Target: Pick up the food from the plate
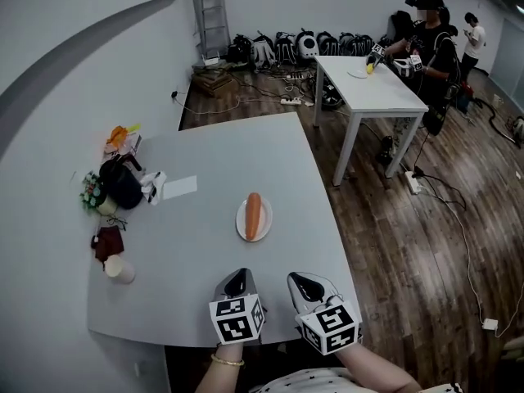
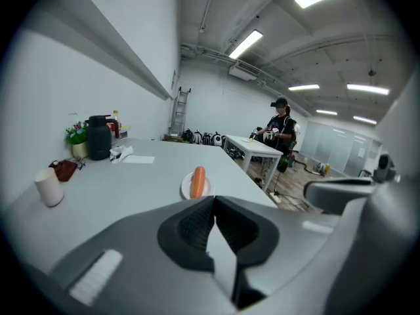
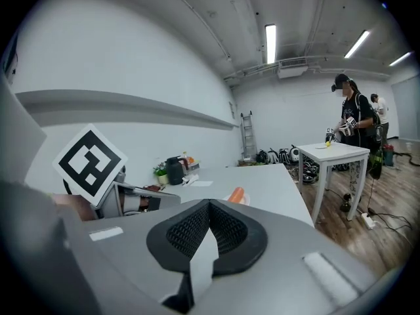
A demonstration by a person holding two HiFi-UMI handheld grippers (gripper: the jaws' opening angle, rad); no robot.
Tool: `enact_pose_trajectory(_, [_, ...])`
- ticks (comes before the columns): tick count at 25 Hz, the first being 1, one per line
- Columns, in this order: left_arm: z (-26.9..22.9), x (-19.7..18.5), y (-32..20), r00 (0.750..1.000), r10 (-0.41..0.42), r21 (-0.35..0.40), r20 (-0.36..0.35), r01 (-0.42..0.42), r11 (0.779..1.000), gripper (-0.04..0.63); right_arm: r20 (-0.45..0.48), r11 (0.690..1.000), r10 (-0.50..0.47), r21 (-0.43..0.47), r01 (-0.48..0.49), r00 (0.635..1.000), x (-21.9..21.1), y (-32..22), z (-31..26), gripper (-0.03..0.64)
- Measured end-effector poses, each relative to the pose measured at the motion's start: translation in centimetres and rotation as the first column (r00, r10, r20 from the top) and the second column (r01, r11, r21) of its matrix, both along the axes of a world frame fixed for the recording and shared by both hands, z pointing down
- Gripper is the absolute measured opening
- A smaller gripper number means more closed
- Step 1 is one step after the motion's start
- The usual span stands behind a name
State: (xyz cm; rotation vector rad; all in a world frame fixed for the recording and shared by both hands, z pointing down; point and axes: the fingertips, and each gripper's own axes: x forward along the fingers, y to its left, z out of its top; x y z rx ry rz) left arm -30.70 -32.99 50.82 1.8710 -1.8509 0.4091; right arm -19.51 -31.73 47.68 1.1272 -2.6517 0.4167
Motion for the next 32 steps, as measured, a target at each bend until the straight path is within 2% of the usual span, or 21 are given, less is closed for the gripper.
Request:
enact_pose_trajectory(4, [2.0,-0.3,-5.3,0.999,0.036,-0.045,-0.009,-0.037,0.998,0.008,-0.02,0.999,0.032,-0.026,-0.032,0.999,-0.2,-2.9,0.9,-0.002])
enact_pose_trajectory(8, [5.4,-1.2,-10.9,0.998,0.07,-0.133,0.008,-0.068,0.989,0.013,-0.029,0.999,0.023,-0.045,-0.024,0.999,-1.2,-5.6,1.7,-0.002])
enact_pose_trajectory(11, [8.7,-1.4,-15.2,0.994,0.11,-0.228,-0.001,-0.108,0.968,0.175,-0.032,0.998,0.022,-0.058,-0.024,0.999,-1.6,-7.5,2.4,-0.002])
enact_pose_trajectory(14, [11.1,-2.7,-19.1,0.994,0.105,-0.286,0.038,-0.09,0.954,0.249,-0.032,0.996,0.021,-0.091,-0.024,0.999,-2.0,-8.6,3.6,-0.002])
enact_pose_trajectory(17, [13.6,-3.1,-22.0,0.985,0.148,-0.369,0.085,-0.107,0.923,0.261,-0.039,0.992,0.019,-0.125,-0.024,0.999,-1.9,-9.4,4.8,-0.002])
enact_pose_trajectory(19, [15.0,-3.0,-23.2,0.98,0.18,-0.428,0.09,-0.125,0.895,0.26,-0.048,0.99,0.021,-0.141,-0.028,0.999,-1.7,-9.8,5.6,-0.002])
enact_pose_trajectory(21, [16.0,-2.9,-23.9,0.977,0.192,-0.462,0.086,-0.132,0.877,0.259,-0.058,0.989,0.029,-0.145,-0.037,0.998,-1.5,-10.3,6.1,-0.002])
enact_pose_trajectory(30, [16.0,-3.0,-25.5,0.981,0.173,-0.433,0.09,-0.118,0.894,0.256,-0.066,0.989,0.041,-0.14,-0.05,0.997,-1.4,-11.4,6.2,-0.002])
enact_pose_trajectory(32, [16.0,-3.0,-25.5,0.984,0.157,-0.424,0.087,-0.106,0.9,0.221,-0.068,0.99,0.034,-0.137,-0.043,0.997,-1.6,-11.3,6.1,-0.002])
